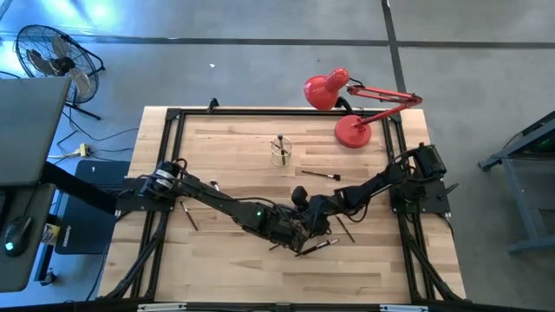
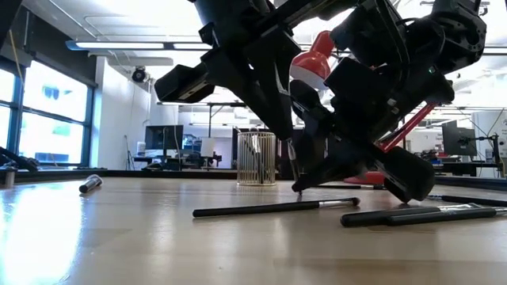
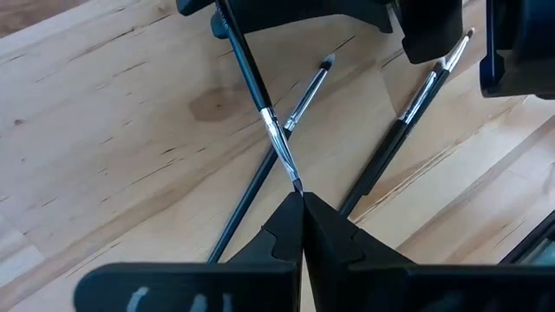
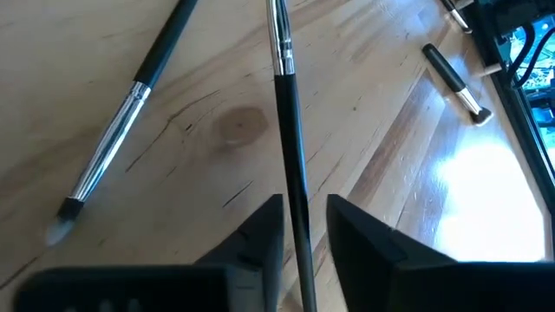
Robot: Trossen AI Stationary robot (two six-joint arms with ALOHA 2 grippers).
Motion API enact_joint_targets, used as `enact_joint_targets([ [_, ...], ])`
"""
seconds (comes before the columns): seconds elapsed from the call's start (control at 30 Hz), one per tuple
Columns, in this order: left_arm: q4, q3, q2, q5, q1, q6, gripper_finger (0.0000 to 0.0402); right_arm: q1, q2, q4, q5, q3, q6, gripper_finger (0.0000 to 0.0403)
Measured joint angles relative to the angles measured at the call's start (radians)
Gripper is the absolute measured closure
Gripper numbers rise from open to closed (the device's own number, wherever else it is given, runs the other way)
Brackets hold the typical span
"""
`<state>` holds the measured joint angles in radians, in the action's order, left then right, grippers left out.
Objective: Pick & Place Makeup Brushes
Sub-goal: Put the eyeshadow brush into the makeup brush holder
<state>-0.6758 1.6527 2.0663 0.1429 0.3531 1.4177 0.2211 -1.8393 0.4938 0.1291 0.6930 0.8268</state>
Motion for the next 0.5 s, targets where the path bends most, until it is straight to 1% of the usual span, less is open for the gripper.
enact_joint_targets([
  [0.1, 0.000, 0.000, 0.000, 0.000, 0.000, 0.000, 0.0401, 0.000, 0.000, 0.000, 0.021, 0.000, -0.009, 0.0372],
  [0.17, 0.000, 0.000, 0.000, 0.001, 0.000, 0.000, 0.0401, 0.000, -0.001, -0.001, 0.039, 0.000, -0.039, 0.0389],
  [0.3, 0.000, 0.000, 0.000, -0.002, 0.000, -0.001, 0.0401, 0.000, -0.001, -0.001, 0.033, 0.000, -0.059, 0.0379],
  [0.5, -0.008, 0.000, 0.000, 0.008, 0.000, -0.006, 0.0400, -0.011, -0.002, -0.002, 0.028, 0.000, -0.064, 0.0393],
])
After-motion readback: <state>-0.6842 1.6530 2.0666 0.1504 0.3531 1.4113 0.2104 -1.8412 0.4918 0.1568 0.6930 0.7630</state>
